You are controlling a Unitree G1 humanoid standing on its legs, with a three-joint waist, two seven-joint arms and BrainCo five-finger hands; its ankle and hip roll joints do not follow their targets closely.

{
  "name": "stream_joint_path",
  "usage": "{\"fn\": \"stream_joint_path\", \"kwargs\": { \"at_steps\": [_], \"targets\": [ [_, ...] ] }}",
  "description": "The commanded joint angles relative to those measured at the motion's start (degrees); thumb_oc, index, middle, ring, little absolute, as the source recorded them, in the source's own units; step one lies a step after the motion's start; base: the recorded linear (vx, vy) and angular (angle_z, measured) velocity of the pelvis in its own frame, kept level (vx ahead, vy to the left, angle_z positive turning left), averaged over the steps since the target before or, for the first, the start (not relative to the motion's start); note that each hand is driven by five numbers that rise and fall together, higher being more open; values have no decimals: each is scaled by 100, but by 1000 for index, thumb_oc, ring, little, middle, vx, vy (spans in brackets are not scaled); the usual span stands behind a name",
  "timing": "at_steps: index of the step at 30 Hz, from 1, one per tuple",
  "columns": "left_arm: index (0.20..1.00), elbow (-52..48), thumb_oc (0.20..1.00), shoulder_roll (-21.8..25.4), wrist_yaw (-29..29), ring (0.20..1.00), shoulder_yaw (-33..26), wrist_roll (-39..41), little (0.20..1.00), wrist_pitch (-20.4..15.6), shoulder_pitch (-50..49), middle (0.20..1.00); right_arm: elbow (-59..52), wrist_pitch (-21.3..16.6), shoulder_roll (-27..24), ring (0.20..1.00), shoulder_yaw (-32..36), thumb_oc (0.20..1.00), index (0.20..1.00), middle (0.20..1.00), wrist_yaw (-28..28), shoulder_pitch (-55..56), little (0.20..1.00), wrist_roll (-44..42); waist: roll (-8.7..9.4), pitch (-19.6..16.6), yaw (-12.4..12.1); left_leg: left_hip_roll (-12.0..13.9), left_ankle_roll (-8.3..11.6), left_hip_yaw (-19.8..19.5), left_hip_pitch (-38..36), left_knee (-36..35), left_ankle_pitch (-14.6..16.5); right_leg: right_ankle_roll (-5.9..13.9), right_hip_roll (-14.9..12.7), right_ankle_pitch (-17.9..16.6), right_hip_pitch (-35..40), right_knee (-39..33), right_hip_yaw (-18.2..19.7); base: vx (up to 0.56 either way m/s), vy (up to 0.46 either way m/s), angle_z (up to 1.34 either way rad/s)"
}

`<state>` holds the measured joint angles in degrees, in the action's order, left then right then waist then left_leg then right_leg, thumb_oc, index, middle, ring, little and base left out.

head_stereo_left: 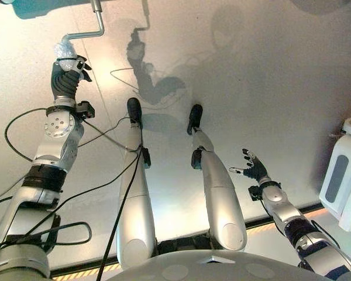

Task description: Raise the hospital bed

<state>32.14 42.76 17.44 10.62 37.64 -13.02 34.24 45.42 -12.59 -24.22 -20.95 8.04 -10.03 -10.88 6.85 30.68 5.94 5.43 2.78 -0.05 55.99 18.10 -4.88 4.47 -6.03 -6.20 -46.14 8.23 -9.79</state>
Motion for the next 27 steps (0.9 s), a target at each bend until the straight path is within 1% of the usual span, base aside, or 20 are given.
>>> {"fn": "stream_joint_path", "kwargs": {
  "at_steps": [1,2,3,4,5,6,7,10,11,13,14,15,16,19,20,22,23,27],
  "targets": [
    [200,159,200,386,136,200,2,-352,200,-65,8,200,24,-45,47,1000,-205,1000,1000,1000,43,116,1000,-158,610,-89,141,-284,-20,334,193,931,986,929,-512,-200,336,-319,404,34,39,-17],
    [200,621,200,353,151,200,110,-494,200,67,253,200,24,-50,62,1000,-241,1000,1000,1000,41,78,1000,-202,666,-89,193,-283,-40,335,266,1099,1078,938,-514,-198,324,-320,433,22,24,-7],
    [200,629,200,353,149,200,118,-492,200,65,263,200,25,-50,63,1000,-237,1000,1000,1000,40,78,1000,-202,666,-89,189,-281,-40,335,271,1103,1081,938,-513,-198,321,-319,434,47,55,-6],
    [200,1059,200,279,165,200,274,-527,200,127,541,200,20,-64,84,1000,-304,1000,1000,1000,42,25,1000,-265,696,-89,250,-280,-55,352,296,1163,1116,947,-519,-193,299,-307,461,26,32,-2],
    [200,1069,200,279,162,200,283,-524,200,124,553,200,21,-65,86,1000,-300,1000,1000,1000,42,25,1000,-266,696,-89,245,-279,-55,353,300,1166,1118,947,-518,-192,296,-306,462,47,63,-6],
    [200,1464,200,235,191,200,422,-702,200,237,821,200,16,-73,111,1000,-400,1000,1000,1000,36,-32,1000,-279,727,-89,296,-279,-78,353,306,1180,1150,951,-516,-196,265,-296,503,30,36,-5],
    [200,1638,200,228,171,200,526,-824,200,286,953,200,16,-83,119,1000,-435,1000,1000,1000,36,-51,1000,-295,742,-89,314,-271,-85,367,331,1230,1170,946,-513,-188,236,-277,522,38,43,-7],
    [200,1918,200,145,129,200,656,-919,200,354,1099,200,-8,-105,128,1000,-486,1000,1000,1000,24,-91,1000,-349,741,-89,350,-270,-99,396,361,1258,1177,922,-502,-169,155,-228,574,22,15,-9],
    [200,2058,200,93,91,200,846,-1113,200,452,1243,200,-42,-99,115,1000,-555,1000,1000,1000,36,-140,1000,-384,717,-89,375,-272,-109,407,370,1244,1155,886,-500,-126,50,-146,598,25,7,-4],
    [200,2027,200,32,89,200,947,-1118,200,454,1318,200,-77,-92,106,1000,-572,1000,1000,1000,35,-151,1000,-382,701,-89,389,-271,-113,417,382,1243,1142,872,-498,-116,-12,-100,618,16,-2,-5],
    [200,2087,200,-57,-44,200,1093,-1151,200,501,1365,200,-111,-76,93,1000,-630,1000,1000,1000,45,-209,1000,-383,690,-89,432,-258,-122,435,377,1195,1107,855,-476,-115,-111,-51,666,-4,-26,-6],
    [200,2069,200,-102,-62,200,1149,-1187,200,512,1382,200,-121,-64,99,1000,-655,1000,1000,1000,50,-231,1000,-374,694,-89,450,-250,-125,458,371,1169,1091,844,-467,-117,-147,-37,689,-19,-67,-5],
    [200,1887,200,-230,-38,200,1270,-1276,200,521,1389,200,-153,-46,88,1000,-701,1000,1000,1000,79,-272,1000,-364,693,-89,491,-217,-117,503,368,1113,1040,820,-437,-123,-245,4,724,-21,-52,-3],
    [200,1836,200,-312,-23,200,1331,-1317,200,515,1419,200,-159,-37,92,1000,-727,1000,1000,1000,91,-283,1000,-346,692,-89,507,-209,-108,512,370,1065,992,800,-419,-125,-303,36,745,-23,-66,-9],
    [200,1634,200,-473,-13,200,1408,-1354,200,501,1384,200,-174,-10,91,1000,-753,1000,1000,1000,110,-289,1000,-319,680,-89,546,-178,-93,525,332,957,917,771,-396,-125,-370,75,789,-22,-72,-9],
    [200,1543,200,-546,-23,200,1457,-1368,200,497,1362,200,-171,1,97,1000,-772,1000,1000,1000,120,-293,1000,-304,687,-89,568,-151,-80,546,321,914,872,765,-380,-134,-397,95,784,-40,-111,-7],
    [200,1326,200,-665,-30,200,1529,-1337,200,448,1333,200,-177,25,74,1000,-796,1000,1000,1000,140,-335,1000,-258,690,-89,609,-99,-66,584,252,774,780,743,-327,-138,-465,138,824,-57,-142,-6],
    [200,906,200,-879,-31,200,1679,-1115,200,299,1387,200,-222,48,21,1000,-849,1000,1000,1000,192,-403,1000,-189,716,-89,701,4,-3,623,97,474,572,689,-206,-124,-586,243,875,-41,-145,-17]
  ]
}}
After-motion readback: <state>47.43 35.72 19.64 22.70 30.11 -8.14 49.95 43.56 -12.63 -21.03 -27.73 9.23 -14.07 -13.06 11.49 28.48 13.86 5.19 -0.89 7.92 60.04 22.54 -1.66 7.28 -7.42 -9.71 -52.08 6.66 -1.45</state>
